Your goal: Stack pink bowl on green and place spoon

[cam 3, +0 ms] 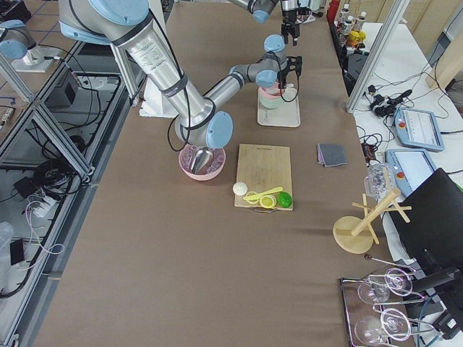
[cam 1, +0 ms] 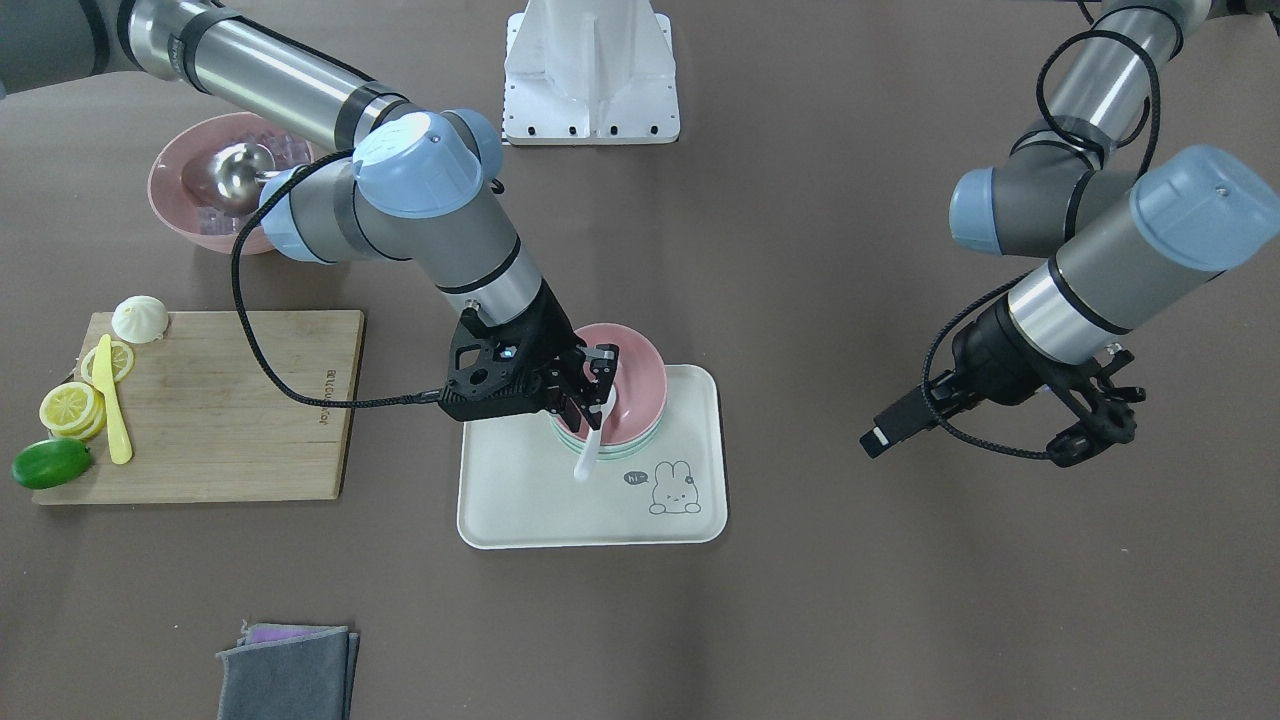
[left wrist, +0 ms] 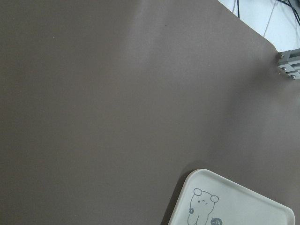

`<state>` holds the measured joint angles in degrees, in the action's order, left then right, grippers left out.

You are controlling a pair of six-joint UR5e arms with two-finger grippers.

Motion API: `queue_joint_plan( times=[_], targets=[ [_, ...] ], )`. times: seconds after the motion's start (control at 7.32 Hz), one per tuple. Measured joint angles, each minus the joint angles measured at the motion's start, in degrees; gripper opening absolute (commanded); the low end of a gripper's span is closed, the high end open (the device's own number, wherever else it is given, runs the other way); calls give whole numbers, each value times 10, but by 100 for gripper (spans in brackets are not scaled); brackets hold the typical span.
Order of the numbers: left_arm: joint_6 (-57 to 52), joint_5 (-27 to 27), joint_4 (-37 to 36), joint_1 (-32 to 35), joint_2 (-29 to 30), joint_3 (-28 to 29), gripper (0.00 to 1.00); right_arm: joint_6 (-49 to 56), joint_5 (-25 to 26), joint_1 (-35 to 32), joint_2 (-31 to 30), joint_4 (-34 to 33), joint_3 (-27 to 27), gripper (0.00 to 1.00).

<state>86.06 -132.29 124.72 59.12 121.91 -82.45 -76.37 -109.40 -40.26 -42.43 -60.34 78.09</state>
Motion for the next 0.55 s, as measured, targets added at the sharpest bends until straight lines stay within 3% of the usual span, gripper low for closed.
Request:
queue_joint_plan(
  times=[0.55],
  targets=[
    [-37,4,5,19,-16,-1,98,21,-42,-54,-12,-13,11,100]
  ],
)
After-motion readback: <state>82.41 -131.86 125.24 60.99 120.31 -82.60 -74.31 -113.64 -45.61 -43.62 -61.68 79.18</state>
